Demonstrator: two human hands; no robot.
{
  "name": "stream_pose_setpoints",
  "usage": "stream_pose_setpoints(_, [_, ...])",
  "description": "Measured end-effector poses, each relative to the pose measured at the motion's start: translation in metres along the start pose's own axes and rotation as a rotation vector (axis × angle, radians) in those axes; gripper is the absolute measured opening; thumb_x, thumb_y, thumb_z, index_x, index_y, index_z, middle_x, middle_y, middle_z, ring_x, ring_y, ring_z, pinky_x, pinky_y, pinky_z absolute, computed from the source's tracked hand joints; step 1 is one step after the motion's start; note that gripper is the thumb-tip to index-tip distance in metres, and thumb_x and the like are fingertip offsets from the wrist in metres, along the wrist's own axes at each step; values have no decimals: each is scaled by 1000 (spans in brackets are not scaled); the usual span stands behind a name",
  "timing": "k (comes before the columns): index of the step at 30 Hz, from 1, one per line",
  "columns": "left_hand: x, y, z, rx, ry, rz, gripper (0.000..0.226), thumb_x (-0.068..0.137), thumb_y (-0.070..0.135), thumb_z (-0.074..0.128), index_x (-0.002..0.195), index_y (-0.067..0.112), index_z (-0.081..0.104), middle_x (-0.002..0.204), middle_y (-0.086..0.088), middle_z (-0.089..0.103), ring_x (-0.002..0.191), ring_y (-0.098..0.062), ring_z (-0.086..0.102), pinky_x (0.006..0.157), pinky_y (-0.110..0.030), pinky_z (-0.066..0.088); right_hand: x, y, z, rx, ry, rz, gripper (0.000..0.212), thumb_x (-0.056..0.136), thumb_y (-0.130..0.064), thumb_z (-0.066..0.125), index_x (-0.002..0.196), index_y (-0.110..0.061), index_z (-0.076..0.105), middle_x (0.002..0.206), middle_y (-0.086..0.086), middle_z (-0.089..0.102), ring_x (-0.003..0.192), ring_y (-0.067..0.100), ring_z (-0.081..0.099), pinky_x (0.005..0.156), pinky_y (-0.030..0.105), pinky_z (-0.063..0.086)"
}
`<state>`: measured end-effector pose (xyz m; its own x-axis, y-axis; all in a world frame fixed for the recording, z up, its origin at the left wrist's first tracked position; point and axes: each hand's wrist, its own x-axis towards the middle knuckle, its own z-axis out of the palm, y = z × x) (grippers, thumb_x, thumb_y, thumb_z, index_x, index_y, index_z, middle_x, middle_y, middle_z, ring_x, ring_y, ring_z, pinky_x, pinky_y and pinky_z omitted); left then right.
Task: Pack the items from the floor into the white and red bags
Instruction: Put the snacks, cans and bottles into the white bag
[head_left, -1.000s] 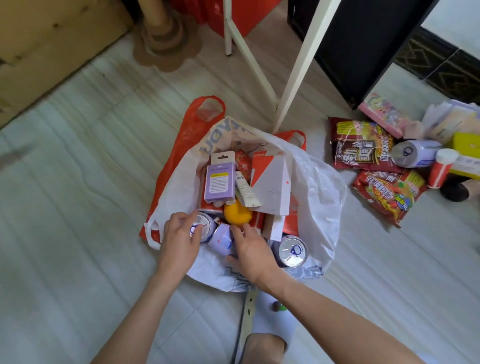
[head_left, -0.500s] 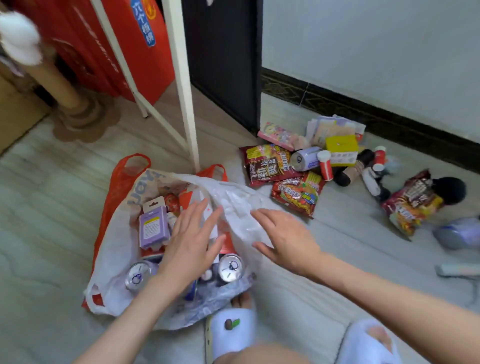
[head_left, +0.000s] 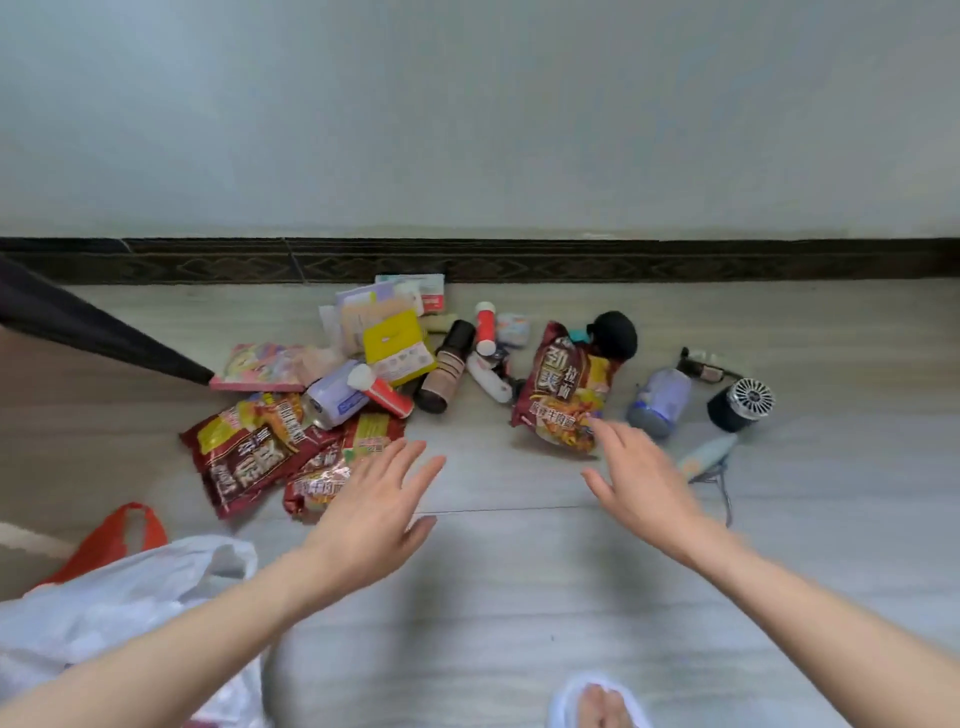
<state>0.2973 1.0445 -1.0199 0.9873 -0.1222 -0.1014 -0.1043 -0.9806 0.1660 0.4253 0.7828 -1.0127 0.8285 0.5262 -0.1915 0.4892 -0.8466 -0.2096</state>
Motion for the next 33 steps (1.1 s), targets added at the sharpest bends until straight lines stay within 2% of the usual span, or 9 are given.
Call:
stream_pose_setpoints(3, [54, 9, 20, 8, -8, 76, 62, 76, 36, 67, 127, 11, 43, 125, -21, 55, 114, -39, 55, 87, -49, 50, -2, 52, 26, 80, -40, 272, 55, 92, -31, 49, 140, -11, 30, 136, 12, 44, 124, 30, 42, 98, 39, 38])
stream_pose_setpoints(5, [91, 21, 33, -69, -3, 44, 60, 82, 38, 57, 132, 7, 41, 129, -20, 51, 119, -38, 50, 92, -45, 46, -5, 80, 44, 179, -8, 457, 49, 93, -26, 50, 135, -5, 37, 130, 18, 49, 121, 34, 45, 96, 40, 38])
stream_pose_setpoints(8, [139, 45, 54, -462, 14, -260, 64, 89, 35, 56, 140, 6, 31, 139, -15, 42, 128, -30, 39, 103, -40, 34, -3, 108, 66, 380, 141, 704, 41, 90, -22, 55, 121, 5, 49, 118, 25, 57, 112, 38, 51, 89, 39, 39])
stream_pose_setpoints(11, [170, 67, 70, -736, 49, -500, 65, 86, 33, 62, 138, 7, 33, 135, -10, 47, 124, -24, 44, 96, -32, 36, 6, 123, 82, 554, 218, 904, 43, 86, -28, 62, 110, 7, 54, 114, 26, 58, 109, 38, 52, 87, 38, 40])
stream_pose_setpoints(18, [199, 77, 81, -889, -3, -617, 43, 84, 26, 65, 120, 9, 49, 114, -6, 62, 102, -21, 58, 85, -34, 47, 36, 134, 91, 839, 170, 1264, 55, 71, -32, 72, 110, 1, 52, 113, 19, 62, 99, 36, 63, 86, 45, 52])
stream_pose_setpoints(27, [177, 66, 41, -747, 31, -469, 42, 81, 25, 69, 117, 8, 56, 102, -4, 65, 92, -20, 59, 75, -28, 44, 24, 111, 72, 929, 148, 1294, 37, 76, -23, 65, 104, 1, 62, 106, 16, 66, 97, 33, 63, 79, 34, 51])
stream_pose_setpoints(29, [162, 57, 20, -778, 60, -478, 38, 80, 24, 70, 113, 10, 59, 100, -5, 67, 87, -18, 60, 73, -29, 47, 10, 87, 61, 961, 179, 1218, 29, 80, -19, 62, 100, 1, 64, 95, 14, 64, 88, 30, 60, 62, 24, 39])
stream_pose_setpoints(31, [143, 49, -8, -804, 95, -480, 34, 80, 24, 70, 110, 11, 60, 94, -3, 66, 78, -11, 59, 63, -23, 45, -6, 57, 43, 996, 214, 1096, 17, 80, -15, 60, 89, -2, 64, 82, 10, 61, 78, 27, 55, 49, 28, 31])
stream_pose_setpoints(33, [119, 39, -39, -800, 134, -474, 29, 79, 25, 71, 104, 15, 60, 87, 0, 65, 75, -9, 59, 58, -21, 42, -13, 31, 22, 1009, 236, 970, 8, 79, -12, 60, 83, -5, 63, 77, 10, 61, 76, 26, 56, 51, 27, 35])
